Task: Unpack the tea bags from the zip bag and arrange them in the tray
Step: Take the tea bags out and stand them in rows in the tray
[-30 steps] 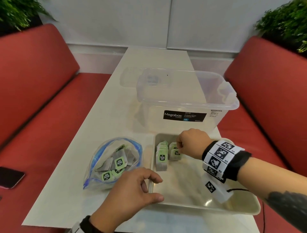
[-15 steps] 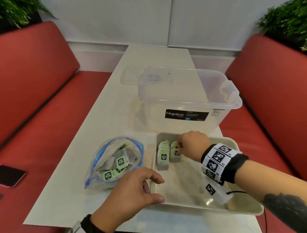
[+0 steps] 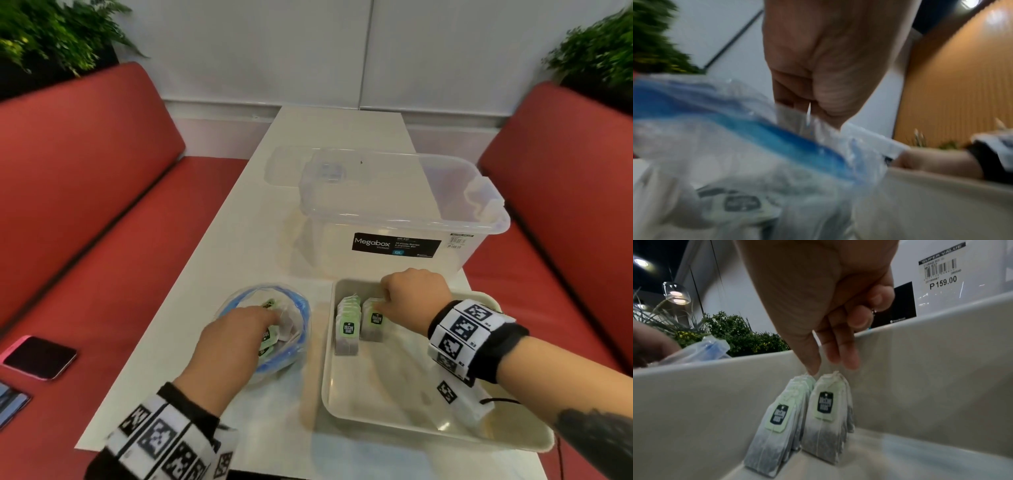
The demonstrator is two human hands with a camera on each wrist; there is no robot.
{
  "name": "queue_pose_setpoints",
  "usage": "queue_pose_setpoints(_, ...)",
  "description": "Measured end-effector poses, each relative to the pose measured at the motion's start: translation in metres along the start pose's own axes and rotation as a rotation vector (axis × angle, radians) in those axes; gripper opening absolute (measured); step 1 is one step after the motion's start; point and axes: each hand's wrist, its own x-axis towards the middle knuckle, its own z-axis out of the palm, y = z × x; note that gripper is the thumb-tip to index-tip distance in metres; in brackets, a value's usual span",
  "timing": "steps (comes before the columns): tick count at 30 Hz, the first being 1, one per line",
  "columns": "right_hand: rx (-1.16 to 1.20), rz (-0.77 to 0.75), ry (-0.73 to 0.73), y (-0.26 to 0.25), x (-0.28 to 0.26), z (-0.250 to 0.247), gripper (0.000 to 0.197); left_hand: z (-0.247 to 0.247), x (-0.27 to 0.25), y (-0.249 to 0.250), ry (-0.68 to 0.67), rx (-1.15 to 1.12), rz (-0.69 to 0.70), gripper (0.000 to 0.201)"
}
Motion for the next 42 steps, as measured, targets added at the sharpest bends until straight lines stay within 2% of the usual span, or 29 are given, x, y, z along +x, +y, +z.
queue_pose_setpoints(2, 0.027, 0.000, 0.033, 0.002, -0.003, -0.004, 0.029, 0.008, 0.009, -0.002, -0.087, 0.156, 0.088, 0.045)
queue_pose_setpoints(5, 0.066, 0.000, 0.069, 0.003, -0.008, -0.010, 0.033, 0.019, 0.016, -0.006, -0.146, 0.223, 0.099, 0.042)
queue_pose_setpoints(11, 0.099, -0.018, 0.107, 0.003, -0.019, -0.017, 0.034, 0.022, 0.016, -0.008, -0.074, 0.164, 0.080, 0.044)
queue_pose_setpoints(15, 0.135, -0.019, 0.131, 0.003, -0.024, -0.023, 0.030, 0.021, 0.013, -0.009, -0.051, 0.112, 0.013, 0.056)
queue_pose_setpoints(18, 0.160, -0.045, 0.155, 0.000, -0.027, -0.027, 0.030, 0.014, 0.009, -0.011, 0.031, 0.012, -0.041, 0.048)
queue_pose_setpoints(23, 0.223, -0.127, 0.227, -0.013, -0.031, -0.039, 0.024, -0.002, 0.002, -0.021, 0.148, -0.353, -0.133, 0.034)
queue_pose_setpoints(28, 0.300, -0.249, 0.222, -0.038, -0.035, -0.049, 0.020, -0.013, 0.001, -0.025, 0.226, -0.616, -0.198, 0.032)
queue_pose_setpoints(32, 0.408, -0.427, 0.191, -0.060, -0.041, -0.058, 0.023, -0.019, 0.000, -0.021, 0.280, -1.134, -0.255, 0.029)
queue_pose_setpoints(36, 0.444, -0.589, 0.213, -0.080, -0.047, -0.062, 0.033, -0.023, 0.002, -0.007, 0.227, -1.618, -0.302, 0.032)
queue_pose_setpoints(39, 0.602, -0.432, 0.211, -0.086, -0.051, -0.061, 0.042, -0.026, 0.001, 0.008, 0.214, -1.804, -0.290, 0.032)
queue_pose_setpoints(42, 0.761, -0.250, 0.100, -0.085, -0.046, -0.061, 0.042, -0.025, 0.000, 0.023, 0.234, -1.885, -0.265, 0.033)
